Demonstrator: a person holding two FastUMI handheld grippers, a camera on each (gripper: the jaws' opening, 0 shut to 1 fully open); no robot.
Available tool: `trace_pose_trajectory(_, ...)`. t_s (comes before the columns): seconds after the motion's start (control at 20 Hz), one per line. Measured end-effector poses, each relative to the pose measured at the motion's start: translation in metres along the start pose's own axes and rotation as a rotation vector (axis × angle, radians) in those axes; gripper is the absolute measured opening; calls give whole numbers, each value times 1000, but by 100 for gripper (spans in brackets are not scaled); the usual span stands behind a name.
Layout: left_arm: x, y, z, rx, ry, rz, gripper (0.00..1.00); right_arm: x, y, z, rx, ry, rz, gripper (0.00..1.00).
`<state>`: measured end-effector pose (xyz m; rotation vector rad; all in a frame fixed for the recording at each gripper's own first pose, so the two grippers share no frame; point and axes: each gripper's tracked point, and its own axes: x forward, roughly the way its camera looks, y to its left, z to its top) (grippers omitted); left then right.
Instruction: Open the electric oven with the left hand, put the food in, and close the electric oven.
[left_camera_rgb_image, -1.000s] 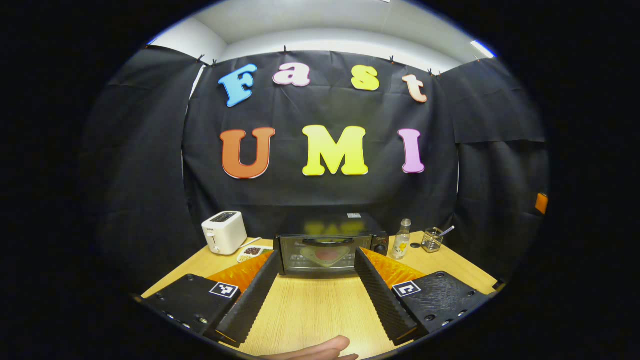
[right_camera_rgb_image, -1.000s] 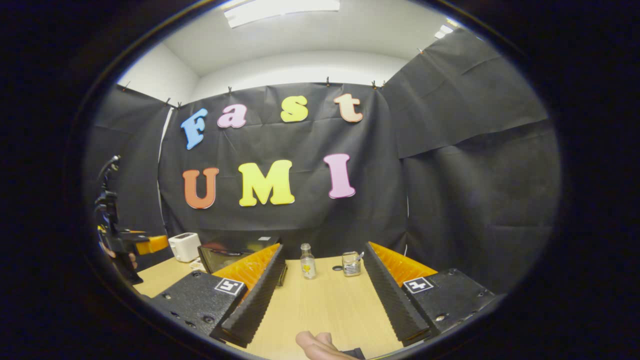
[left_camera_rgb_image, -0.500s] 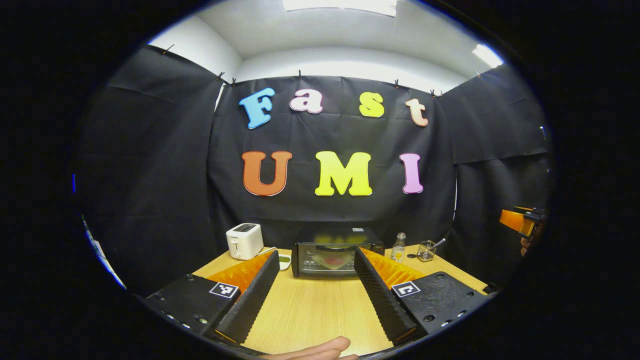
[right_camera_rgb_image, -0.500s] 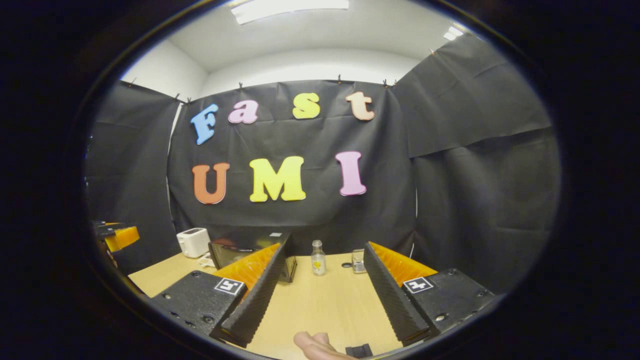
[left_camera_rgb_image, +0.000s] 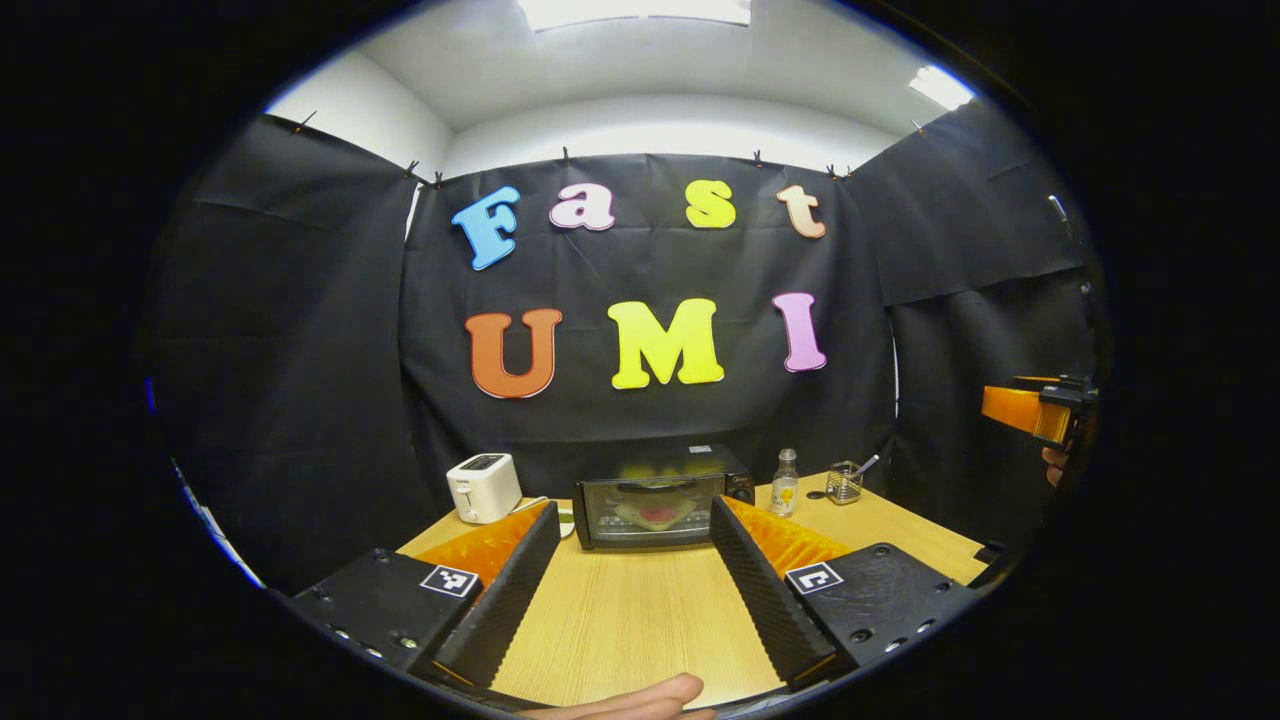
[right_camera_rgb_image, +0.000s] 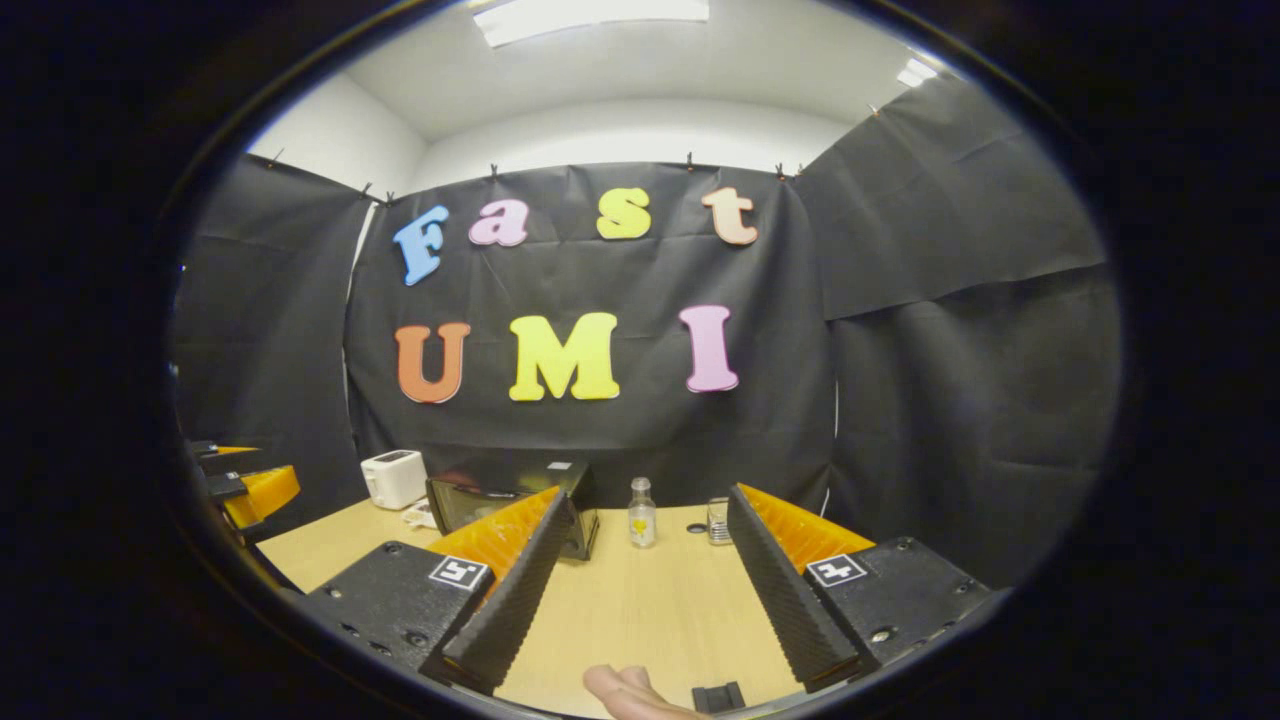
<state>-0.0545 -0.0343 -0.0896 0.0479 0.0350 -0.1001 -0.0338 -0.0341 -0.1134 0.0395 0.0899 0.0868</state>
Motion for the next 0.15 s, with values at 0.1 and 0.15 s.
trace_pose_trajectory(0.1,0,-2,2,1,-2,-2,96,2,-2,1,1,-2,-12,100)
trace_pose_trajectory(0.15,-1,-1,3,3,-7,2,96,2,-3,1,-2,-3,-14,96)
